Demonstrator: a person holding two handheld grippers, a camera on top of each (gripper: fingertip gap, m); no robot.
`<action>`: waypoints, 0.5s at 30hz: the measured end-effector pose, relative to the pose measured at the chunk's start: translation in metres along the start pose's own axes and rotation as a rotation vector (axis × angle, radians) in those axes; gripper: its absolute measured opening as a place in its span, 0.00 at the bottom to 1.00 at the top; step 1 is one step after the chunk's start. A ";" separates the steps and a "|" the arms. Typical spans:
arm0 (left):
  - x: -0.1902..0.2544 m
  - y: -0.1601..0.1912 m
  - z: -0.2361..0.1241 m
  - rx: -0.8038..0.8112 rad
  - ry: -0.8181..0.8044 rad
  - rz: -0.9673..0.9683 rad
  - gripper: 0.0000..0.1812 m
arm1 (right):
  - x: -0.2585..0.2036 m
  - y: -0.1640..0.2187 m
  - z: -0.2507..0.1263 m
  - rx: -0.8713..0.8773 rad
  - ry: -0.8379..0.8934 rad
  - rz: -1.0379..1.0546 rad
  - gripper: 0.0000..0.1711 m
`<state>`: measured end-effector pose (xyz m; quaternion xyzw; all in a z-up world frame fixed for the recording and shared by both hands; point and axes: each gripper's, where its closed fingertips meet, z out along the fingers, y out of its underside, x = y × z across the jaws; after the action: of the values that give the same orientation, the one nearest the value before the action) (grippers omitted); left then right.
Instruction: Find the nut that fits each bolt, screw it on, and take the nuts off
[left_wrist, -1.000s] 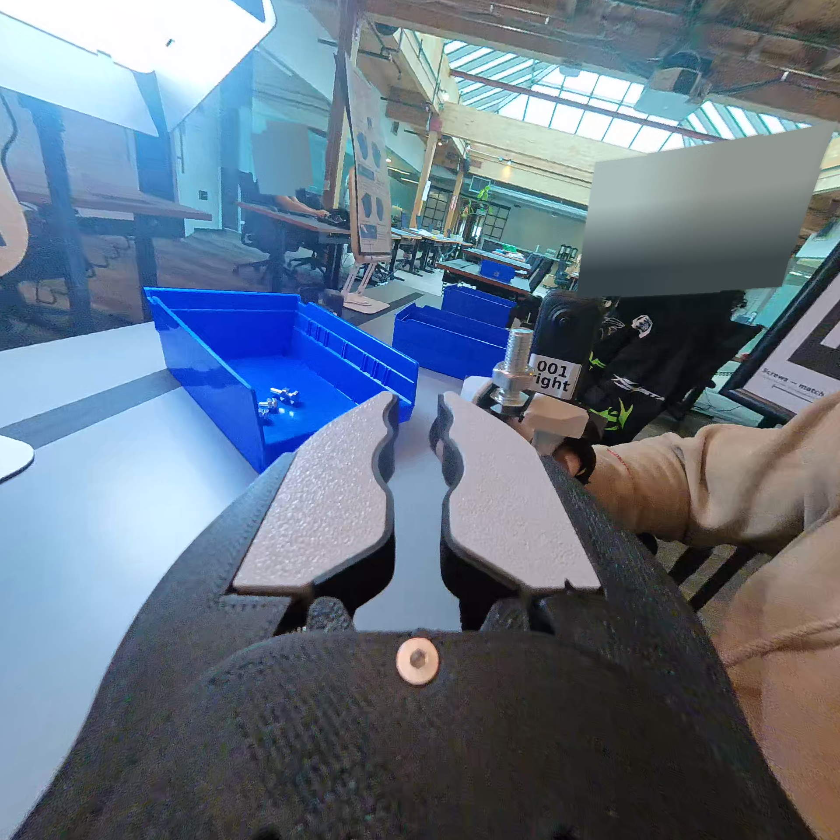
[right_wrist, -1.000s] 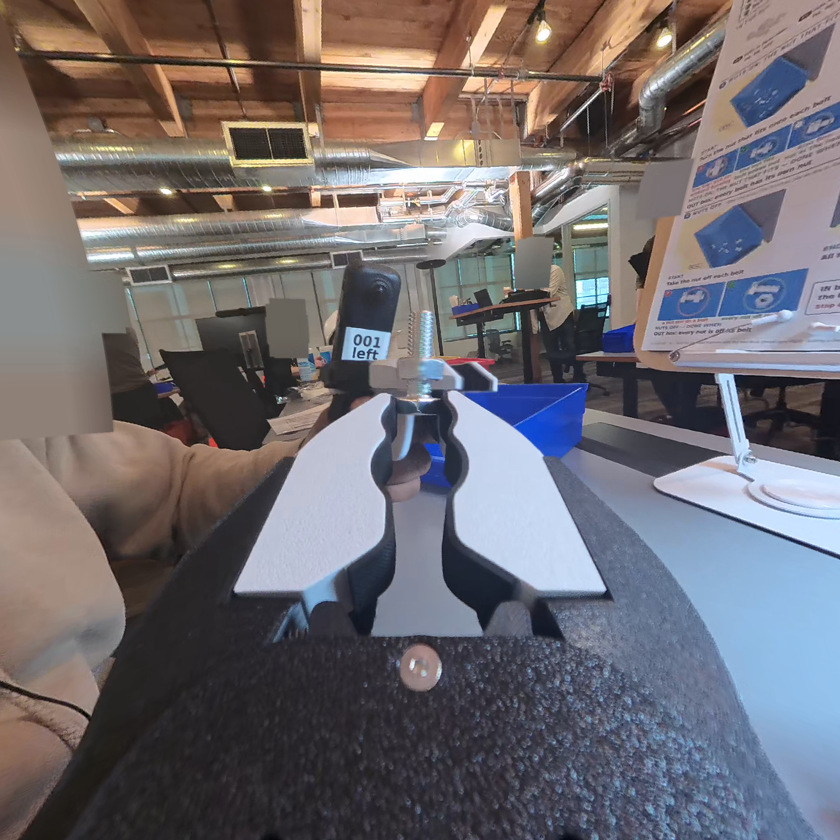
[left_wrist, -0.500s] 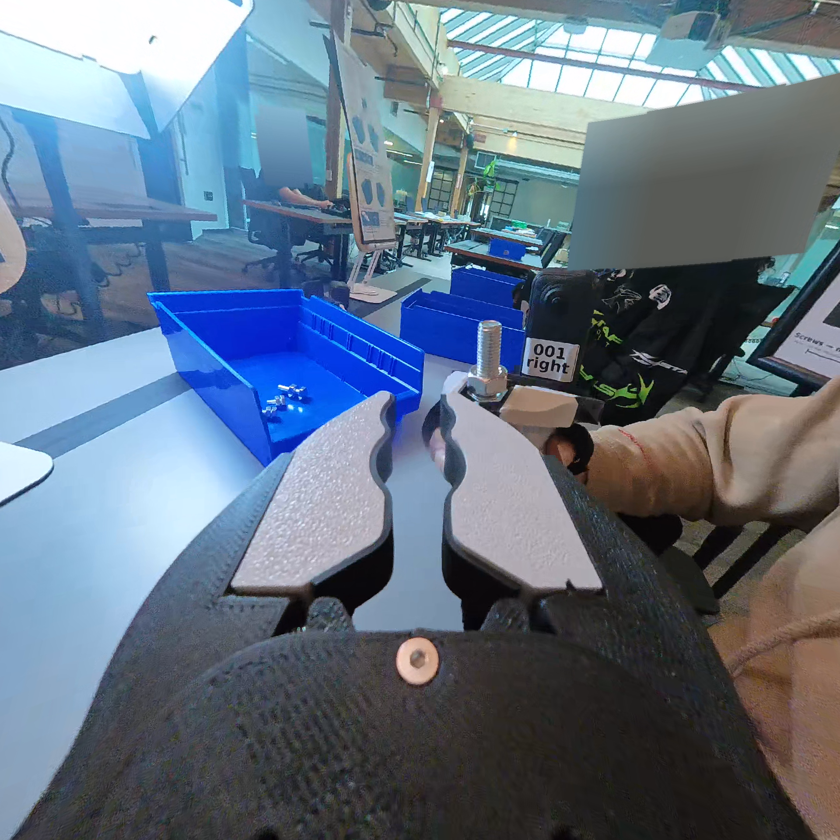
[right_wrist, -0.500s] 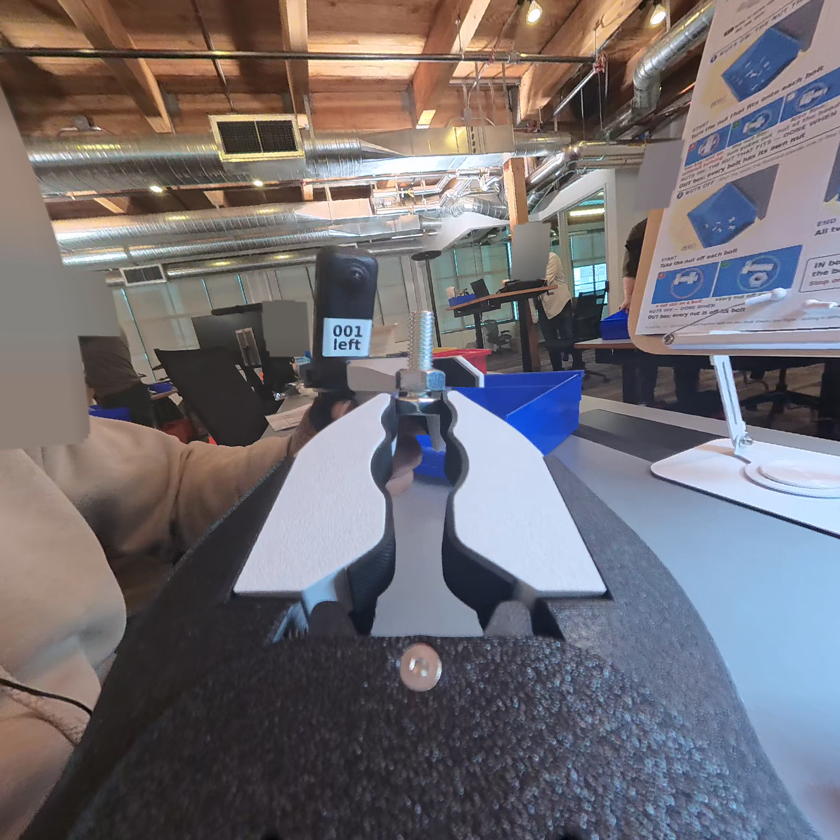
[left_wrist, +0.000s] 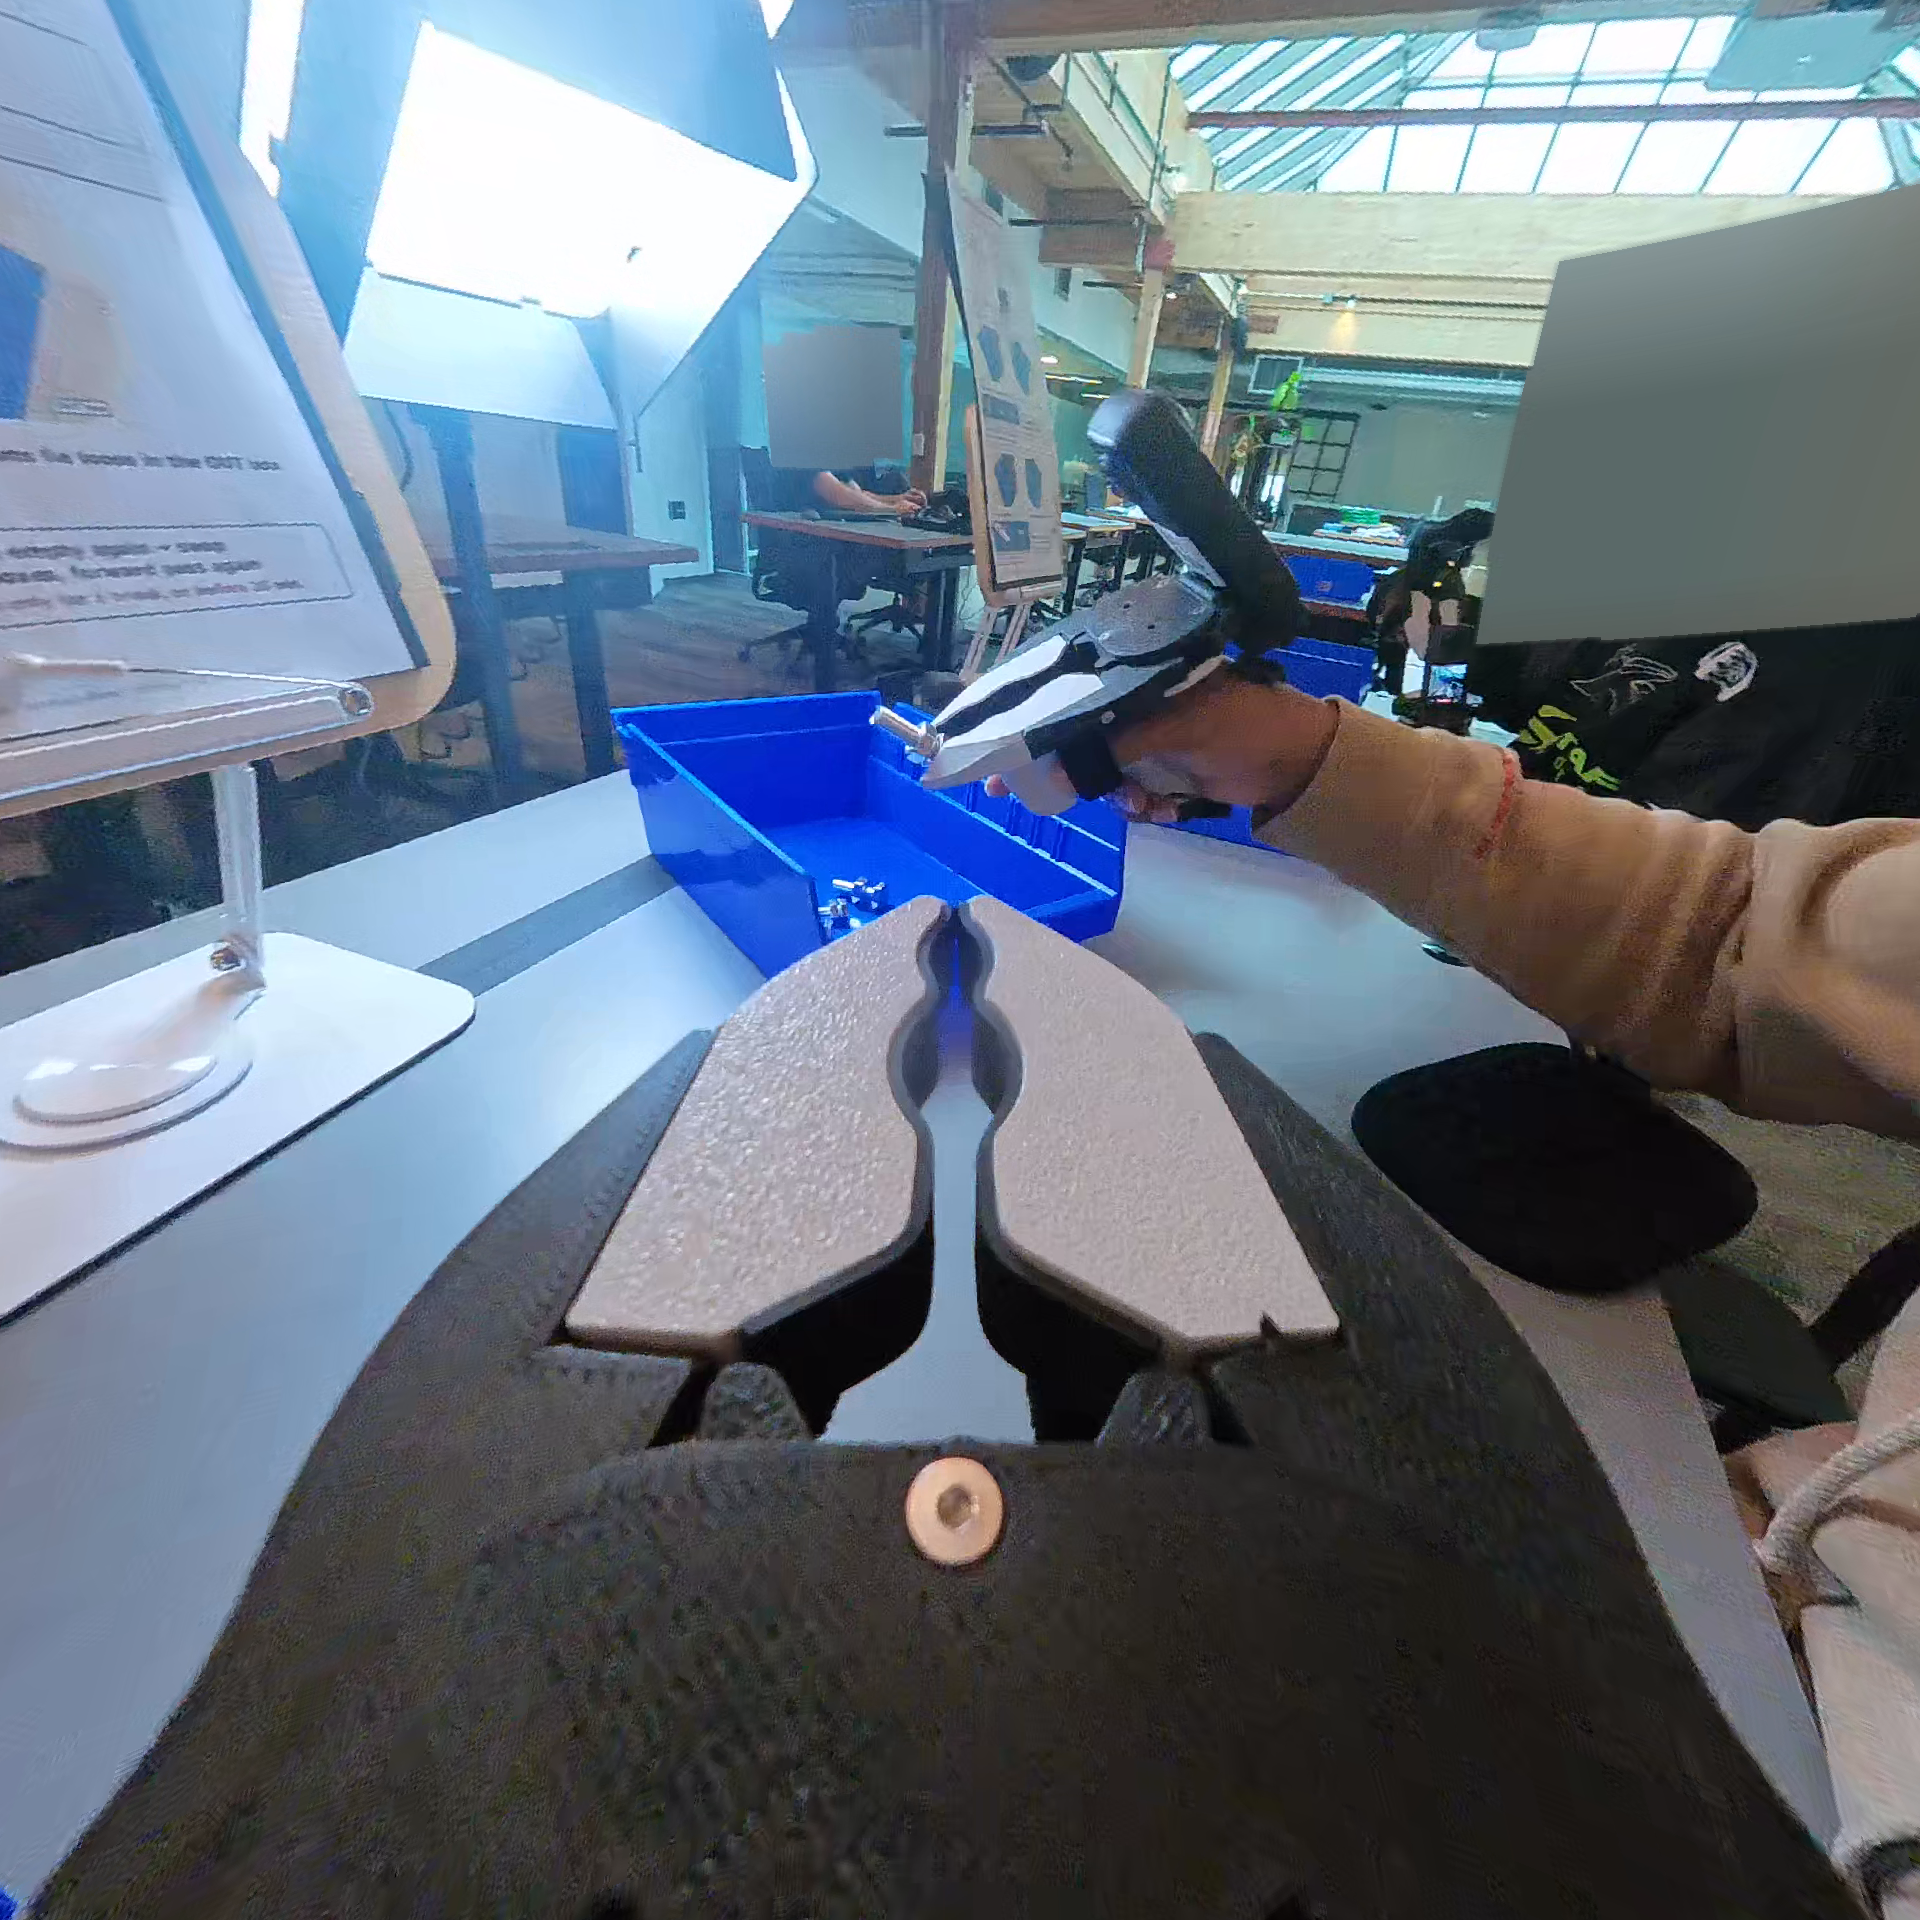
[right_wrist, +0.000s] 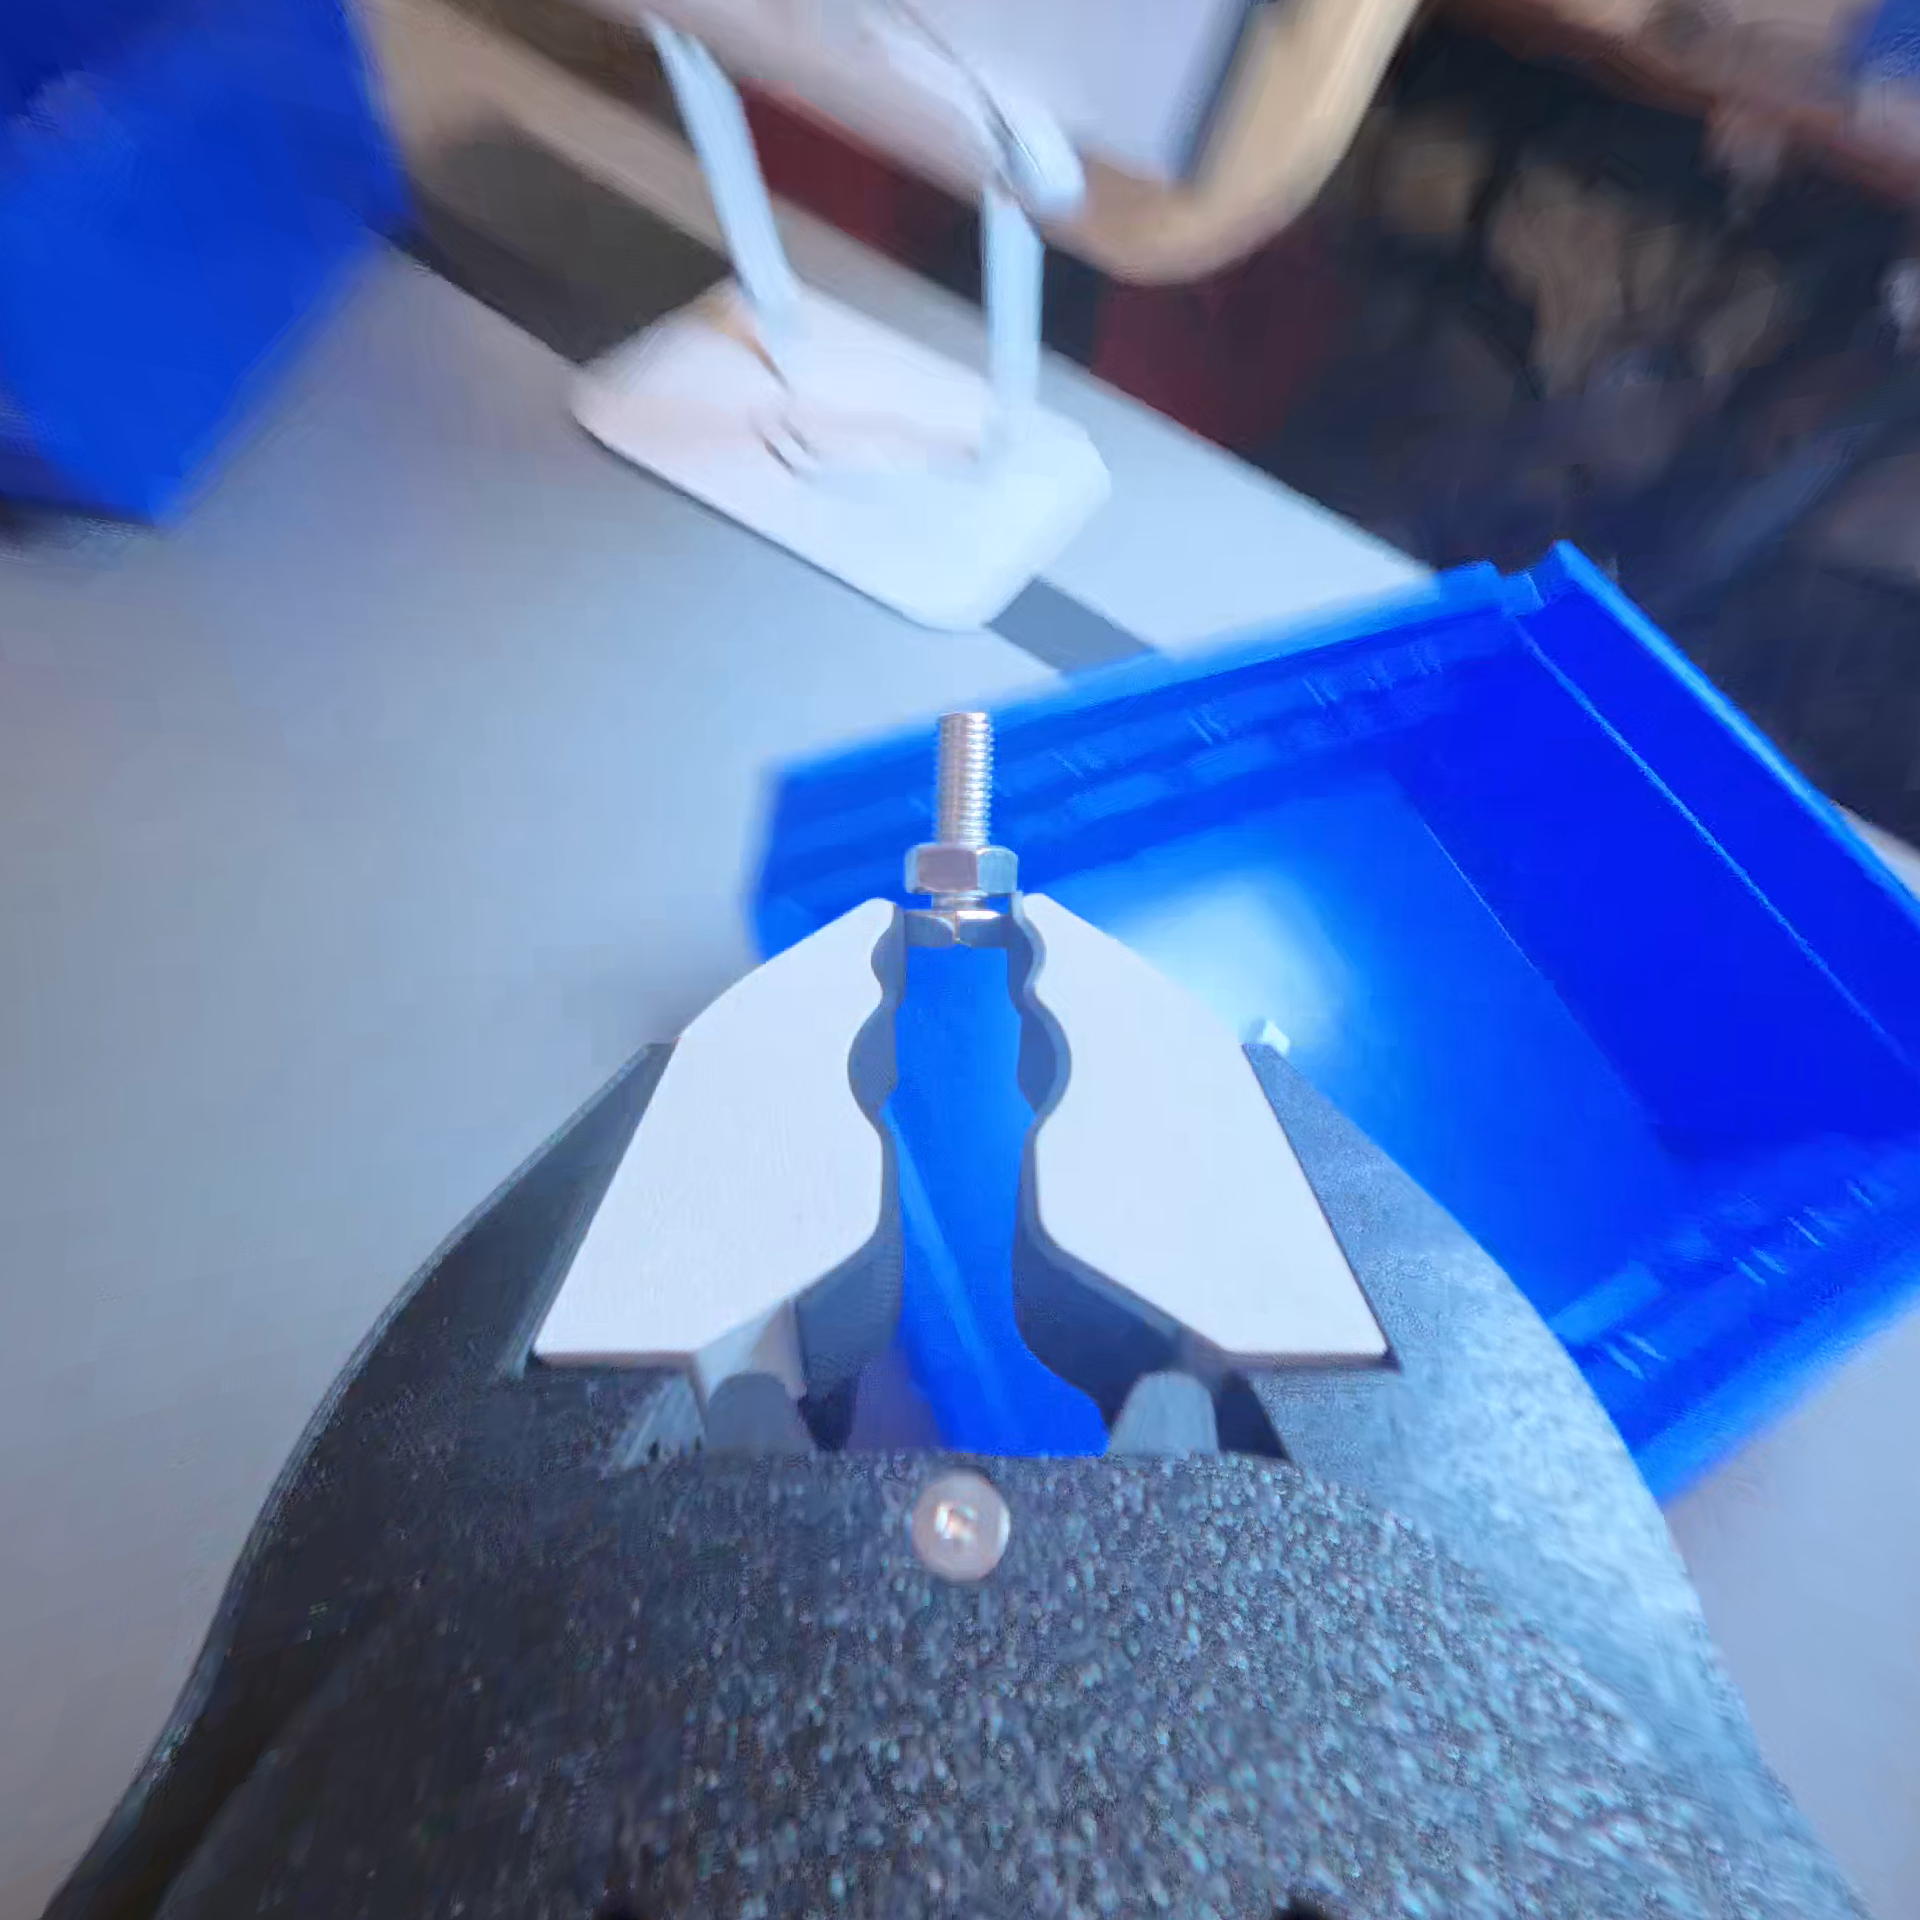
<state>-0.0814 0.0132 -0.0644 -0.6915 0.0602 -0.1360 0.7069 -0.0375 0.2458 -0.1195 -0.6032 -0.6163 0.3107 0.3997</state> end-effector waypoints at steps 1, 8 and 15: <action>-0.006 0.001 -0.004 0.001 -0.021 -0.012 0.00 | 0.028 0.014 0.007 -0.116 0.047 0.022 0.11; -0.028 0.009 -0.021 -0.009 -0.092 -0.026 0.00 | 0.135 0.106 0.042 -0.751 0.252 0.274 0.11; -0.074 0.013 -0.047 -0.085 -0.354 0.026 0.00 | 0.134 0.144 0.052 -0.985 0.302 0.336 0.11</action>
<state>-0.1637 -0.0119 -0.0865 -0.7330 -0.0508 -0.0004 0.6784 -0.0049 0.3953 -0.2540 -0.8473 -0.5199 -0.0453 0.0987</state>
